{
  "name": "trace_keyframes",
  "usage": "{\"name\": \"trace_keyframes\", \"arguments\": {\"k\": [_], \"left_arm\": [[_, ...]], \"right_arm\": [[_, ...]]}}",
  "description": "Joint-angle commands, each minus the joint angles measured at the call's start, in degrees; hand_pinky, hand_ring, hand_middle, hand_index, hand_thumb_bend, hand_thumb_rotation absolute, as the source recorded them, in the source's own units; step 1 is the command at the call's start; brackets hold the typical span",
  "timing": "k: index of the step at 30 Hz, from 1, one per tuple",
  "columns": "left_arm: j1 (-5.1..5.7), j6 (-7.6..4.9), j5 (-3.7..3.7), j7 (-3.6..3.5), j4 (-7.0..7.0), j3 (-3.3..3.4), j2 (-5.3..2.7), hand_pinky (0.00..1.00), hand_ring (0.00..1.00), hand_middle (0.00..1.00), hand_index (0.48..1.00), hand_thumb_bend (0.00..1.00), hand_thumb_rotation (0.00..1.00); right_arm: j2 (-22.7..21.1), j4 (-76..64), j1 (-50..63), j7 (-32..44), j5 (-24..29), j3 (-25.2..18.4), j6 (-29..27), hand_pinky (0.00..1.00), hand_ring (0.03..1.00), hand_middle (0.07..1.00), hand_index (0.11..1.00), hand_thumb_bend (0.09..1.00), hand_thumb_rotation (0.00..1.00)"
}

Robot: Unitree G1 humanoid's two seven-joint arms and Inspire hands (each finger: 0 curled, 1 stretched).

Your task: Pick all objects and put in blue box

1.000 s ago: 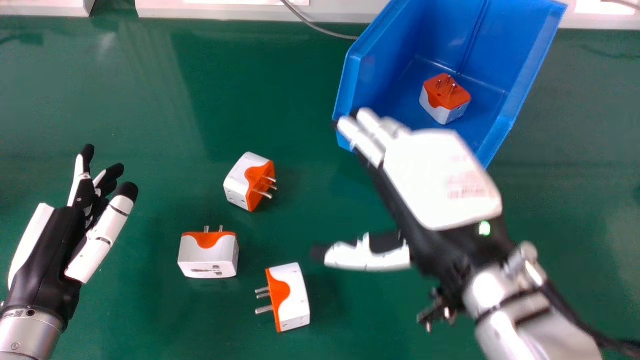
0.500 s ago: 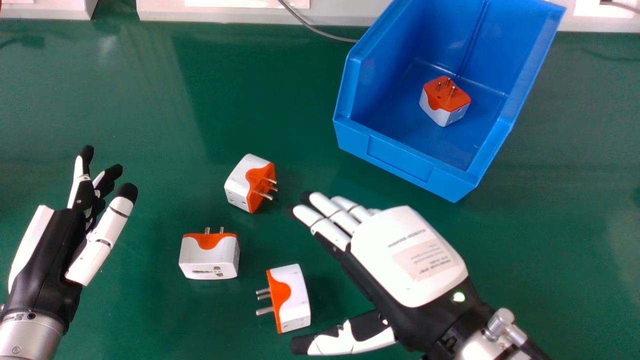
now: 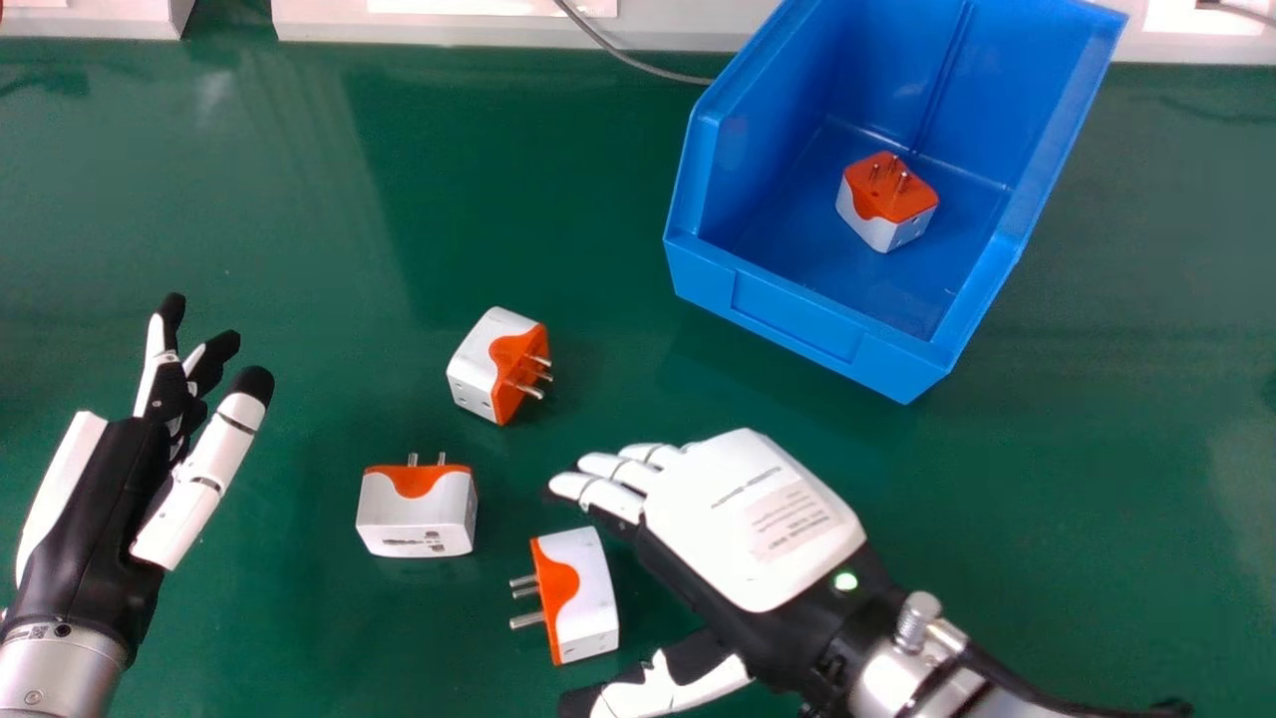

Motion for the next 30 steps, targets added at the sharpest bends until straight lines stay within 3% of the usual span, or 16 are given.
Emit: {"name": "trace_keyframes", "arguments": {"k": [1,9,15,24,27,28,30], "left_arm": [[-0.21,-0.68,0.05,0.38,-1.05,0.13,0.02,0.99,0.97,0.96,0.928,0.4,0.84],[-0.26,-0.93,-0.46,-0.18,-1.06,0.29,0.22,0.98,0.97,0.96,0.932,0.41,0.84],[-0.78,-0.51,-0.03,0.03,-0.84,0.22,0.37,0.98,0.97,0.96,0.933,0.4,0.84],[-1.34,-1.39,-0.33,-0.64,0.21,0.31,0.68,1.0,0.97,0.96,0.93,0.41,0.82],[-1.37,-1.36,-0.2,-0.77,0.19,0.33,0.95,1.0,0.98,0.96,0.931,0.4,0.83],[-1.4,-1.33,-0.23,-0.79,0.18,0.36,0.95,1.0,0.97,0.96,0.932,0.4,0.84],[-1.46,-1.18,-0.53,-1.01,0.16,0.42,0.95,0.99,0.97,0.96,0.931,0.4,0.83]], "right_arm": [[0.99,1.14,-1.97,-0.89,-0.62,0.67,-0.32,0.67,0.803,0.833,0.815,0.556,0.65],[1.92,6.44,-5.46,-1.53,-2.16,2.54,-0.24,0.67,0.809,0.838,0.812,0.522,0.62],[2.23,8.65,-7.51,-0.49,-2.73,3.63,0.67,0.68,0.812,0.841,0.817,0.503,0.63],[3.38,13.43,-9.63,-5.36,-2.77,4.61,0.67,0.63,0.753,0.785,0.767,0.522,0.52],[4.58,16.45,-10.12,-9.35,-1.63,4.39,0.4,0.53,0.623,0.656,0.657,0.514,0.42],[5.0,17.53,-10.28,-10.95,-1.16,4.25,0.14,0.45,0.512,0.548,0.556,0.498,0.36],[5.64,19.71,-10.92,-13.32,-0.39,4.19,-0.15,0.34,0.376,0.421,0.497,0.499,0.2]]}}
